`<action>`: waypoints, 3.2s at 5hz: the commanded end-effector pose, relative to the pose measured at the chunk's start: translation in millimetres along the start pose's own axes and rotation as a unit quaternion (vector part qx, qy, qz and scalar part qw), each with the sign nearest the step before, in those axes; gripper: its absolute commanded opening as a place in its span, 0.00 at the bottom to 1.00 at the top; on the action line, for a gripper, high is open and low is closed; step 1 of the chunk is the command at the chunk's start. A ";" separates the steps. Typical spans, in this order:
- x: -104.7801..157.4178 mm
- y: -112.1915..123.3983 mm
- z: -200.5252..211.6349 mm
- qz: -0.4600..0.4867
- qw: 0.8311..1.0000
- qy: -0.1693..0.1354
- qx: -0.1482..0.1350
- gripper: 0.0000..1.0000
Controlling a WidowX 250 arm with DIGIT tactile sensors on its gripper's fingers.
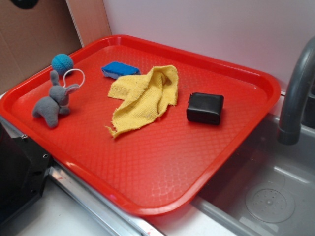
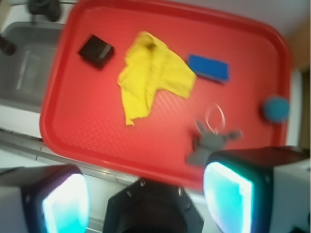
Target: Grab the black box.
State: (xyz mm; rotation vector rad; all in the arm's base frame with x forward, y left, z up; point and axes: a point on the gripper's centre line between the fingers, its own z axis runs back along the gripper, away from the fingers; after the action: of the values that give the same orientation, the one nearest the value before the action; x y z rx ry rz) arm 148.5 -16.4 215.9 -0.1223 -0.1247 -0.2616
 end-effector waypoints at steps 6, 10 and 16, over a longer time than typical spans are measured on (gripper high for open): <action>127.3 -43.1 -123.3 -0.300 0.951 -0.064 -0.025 1.00; 136.7 -67.8 -179.7 -0.371 0.927 -0.019 -0.055 1.00; 131.0 -68.7 -212.6 -0.274 0.960 0.048 0.031 0.00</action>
State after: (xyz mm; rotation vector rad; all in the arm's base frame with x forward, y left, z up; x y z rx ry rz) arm 277.5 -131.3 21.2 -0.0106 -0.0264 -0.7881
